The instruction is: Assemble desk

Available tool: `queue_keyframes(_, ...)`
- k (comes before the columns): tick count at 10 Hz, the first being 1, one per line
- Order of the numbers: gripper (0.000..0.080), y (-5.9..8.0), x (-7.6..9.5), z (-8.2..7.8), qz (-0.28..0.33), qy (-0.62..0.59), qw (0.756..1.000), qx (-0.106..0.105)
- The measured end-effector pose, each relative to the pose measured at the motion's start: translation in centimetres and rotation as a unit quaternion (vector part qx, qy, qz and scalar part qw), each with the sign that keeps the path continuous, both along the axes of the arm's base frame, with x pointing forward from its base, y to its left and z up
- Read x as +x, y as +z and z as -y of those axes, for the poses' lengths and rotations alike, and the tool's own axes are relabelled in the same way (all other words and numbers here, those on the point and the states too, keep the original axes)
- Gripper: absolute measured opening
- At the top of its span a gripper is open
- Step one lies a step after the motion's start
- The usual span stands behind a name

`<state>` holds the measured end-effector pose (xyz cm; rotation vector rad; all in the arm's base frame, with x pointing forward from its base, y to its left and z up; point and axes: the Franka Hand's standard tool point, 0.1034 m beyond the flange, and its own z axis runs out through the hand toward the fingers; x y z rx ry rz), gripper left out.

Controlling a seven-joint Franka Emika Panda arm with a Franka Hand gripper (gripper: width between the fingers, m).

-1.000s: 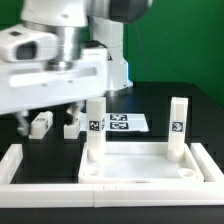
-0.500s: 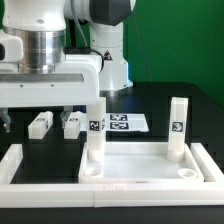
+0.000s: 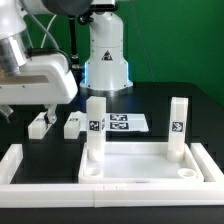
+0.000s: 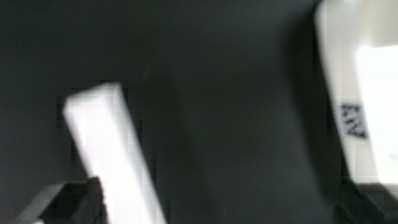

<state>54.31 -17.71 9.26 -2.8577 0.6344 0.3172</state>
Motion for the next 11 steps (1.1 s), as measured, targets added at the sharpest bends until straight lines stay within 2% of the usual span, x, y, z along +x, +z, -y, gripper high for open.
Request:
queue_keyframes(1,0.0648,-0.1,0.4,0.3,0.0,-0.035,0.999,-0.015)
queue_keyframes(3,0.0648,-0.2,0.3,0.1,-0.003,-0.033,0.999,-0.013)
queue_keyframes(4,0.0648,-0.2,-0.2,0.0,-0.015,-0.034,0.999,-0.004)
queue_keyframes(7,0.0648,0.3,-5.4,-0.3,-0.105,-0.024,0.99,0.092)
queue_keyframes(8,0.0648,0.2,-6.2,-0.5,-0.136,-0.022,0.984,0.113)
queue_keyframes(11,0.0648,-0.4,-6.5,-0.6,-0.203,-0.013,0.967,0.154)
